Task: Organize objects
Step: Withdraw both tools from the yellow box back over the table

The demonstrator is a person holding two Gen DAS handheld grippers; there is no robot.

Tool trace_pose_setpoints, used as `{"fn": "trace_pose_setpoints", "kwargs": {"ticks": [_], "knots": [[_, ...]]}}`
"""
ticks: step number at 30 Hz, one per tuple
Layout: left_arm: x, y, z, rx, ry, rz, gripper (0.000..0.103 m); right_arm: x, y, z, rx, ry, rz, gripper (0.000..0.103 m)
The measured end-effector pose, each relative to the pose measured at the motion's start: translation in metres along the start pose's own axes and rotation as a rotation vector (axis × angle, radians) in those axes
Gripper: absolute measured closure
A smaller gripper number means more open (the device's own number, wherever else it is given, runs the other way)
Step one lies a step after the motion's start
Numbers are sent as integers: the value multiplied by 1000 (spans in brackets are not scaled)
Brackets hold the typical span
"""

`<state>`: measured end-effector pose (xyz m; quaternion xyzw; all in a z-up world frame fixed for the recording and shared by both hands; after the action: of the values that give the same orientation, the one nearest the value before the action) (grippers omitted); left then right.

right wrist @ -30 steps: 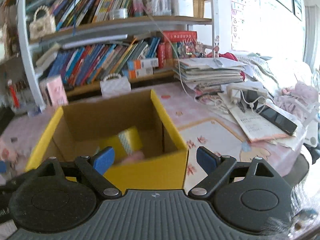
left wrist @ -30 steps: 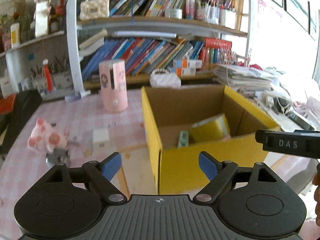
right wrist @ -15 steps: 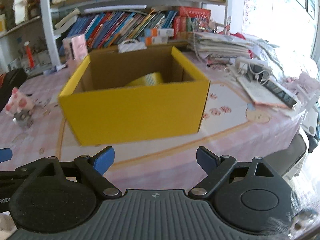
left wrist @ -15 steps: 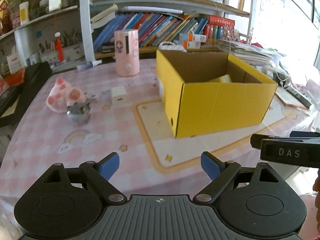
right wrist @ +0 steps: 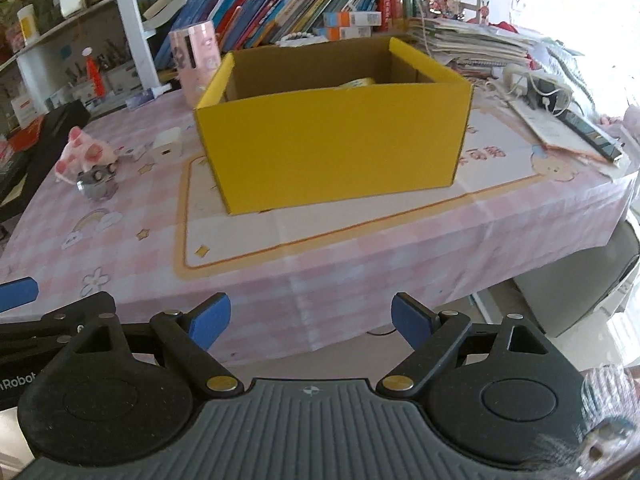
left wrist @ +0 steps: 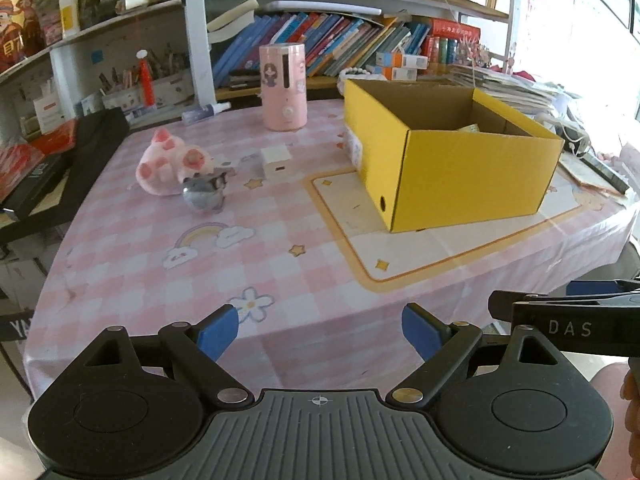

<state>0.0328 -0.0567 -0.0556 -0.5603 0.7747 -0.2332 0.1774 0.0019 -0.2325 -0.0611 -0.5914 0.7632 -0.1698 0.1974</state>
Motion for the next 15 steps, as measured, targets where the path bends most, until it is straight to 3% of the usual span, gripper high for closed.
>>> {"fn": "trace_pose_setpoints", "kwargs": {"ticks": [15], "knots": [[-50, 19, -18, 9, -62, -79, 12, -57, 9, 0, -23, -84, -86, 17]]}}
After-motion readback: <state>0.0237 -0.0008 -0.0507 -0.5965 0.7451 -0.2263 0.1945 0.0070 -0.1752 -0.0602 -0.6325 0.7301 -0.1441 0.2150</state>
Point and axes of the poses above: each gripper's, at about its wrist camera, not at the fingertips, and z roughly the way its jaws point, x to its right, y to its underside, the point moved 3 cm from there along z, roughly the way its jaws point, and after that the axes turned 13 degrees about -x, right-handed, at the moved point
